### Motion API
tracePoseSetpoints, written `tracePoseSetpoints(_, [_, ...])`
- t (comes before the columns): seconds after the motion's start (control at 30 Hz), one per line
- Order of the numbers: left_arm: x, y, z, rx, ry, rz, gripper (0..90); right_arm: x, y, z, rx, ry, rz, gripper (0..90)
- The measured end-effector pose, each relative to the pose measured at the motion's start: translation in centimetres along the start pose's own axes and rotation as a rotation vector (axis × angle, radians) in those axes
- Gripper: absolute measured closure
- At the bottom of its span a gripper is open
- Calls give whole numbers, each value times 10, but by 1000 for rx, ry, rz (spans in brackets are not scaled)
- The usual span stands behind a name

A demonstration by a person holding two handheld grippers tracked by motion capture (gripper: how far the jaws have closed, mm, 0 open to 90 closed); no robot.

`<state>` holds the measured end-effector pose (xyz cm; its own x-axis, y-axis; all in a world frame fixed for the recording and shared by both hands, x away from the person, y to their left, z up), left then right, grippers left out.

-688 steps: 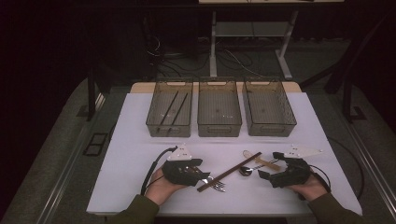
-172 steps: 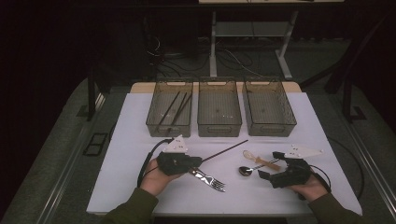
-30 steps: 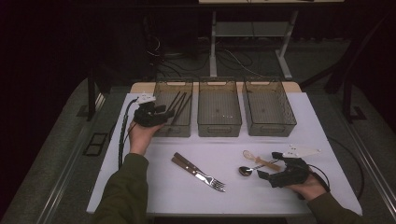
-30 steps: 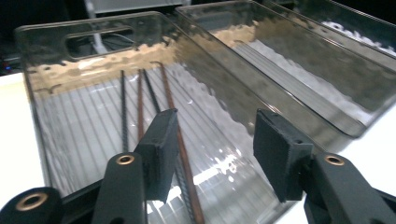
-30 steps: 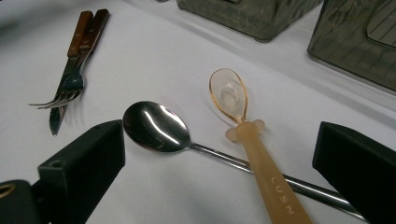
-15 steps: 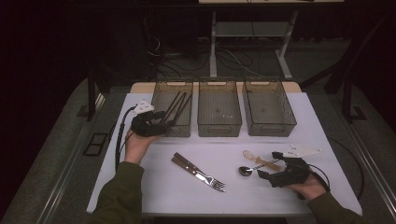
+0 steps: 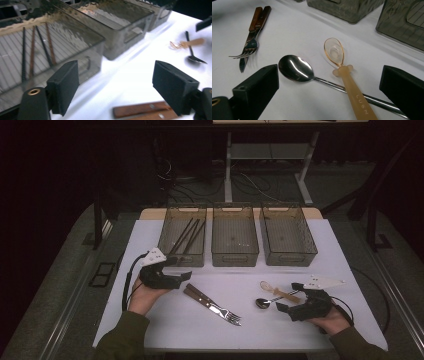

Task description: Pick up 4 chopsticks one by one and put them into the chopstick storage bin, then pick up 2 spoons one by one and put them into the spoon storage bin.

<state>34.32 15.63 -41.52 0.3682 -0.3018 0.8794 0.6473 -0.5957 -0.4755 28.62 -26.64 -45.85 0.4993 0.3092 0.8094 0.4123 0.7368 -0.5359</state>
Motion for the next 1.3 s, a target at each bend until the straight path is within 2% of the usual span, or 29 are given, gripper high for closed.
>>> tracePoseSetpoints(0.2, [-16,-4,-18,-16,41,35,138,0,0,1,0,-5,1,24])
tracePoseSetpoints(0.37, [-26,-7,-27,-44,45,48,129,0,0,1,0,-5,1,24])
tracePoseSetpoints(0.6, [-36,-12,-40,-81,61,48,49,0,0,1,1,-7,1,24])
tracePoseSetpoints(0.7, [-40,-13,-42,-91,60,49,15,0,0,2,1,-7,2,24])
tracePoseSetpoints(0.77, [-42,-14,-45,-100,43,46,0,0,0,2,1,-7,1,24])
tracePoseSetpoints(0.93, [-45,-17,-48,-113,59,54,0,0,1,1,1,-1,4,24])
tracePoseSetpoints(1.07, [-45,-15,-48,-116,53,60,0,1,0,1,2,-3,2,24])
tracePoseSetpoints(1.23, [-46,-14,-49,-121,60,63,0,2,-3,-1,23,4,23,24])
tracePoseSetpoints(1.3, [-45,-13,-49,-125,61,66,3,3,-5,-2,31,-12,35,24])
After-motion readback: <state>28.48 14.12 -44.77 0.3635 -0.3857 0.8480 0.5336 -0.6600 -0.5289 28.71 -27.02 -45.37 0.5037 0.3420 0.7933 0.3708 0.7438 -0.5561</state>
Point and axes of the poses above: each handheld gripper's, and its own axes: y roughly forward along the jaws, x roughly out of its top, z roughly to its left, the point moved 3 cm from there along y, roughly forward along the jaws, and after that the axes turned 8 degrees about x, right-handed, at the moved point
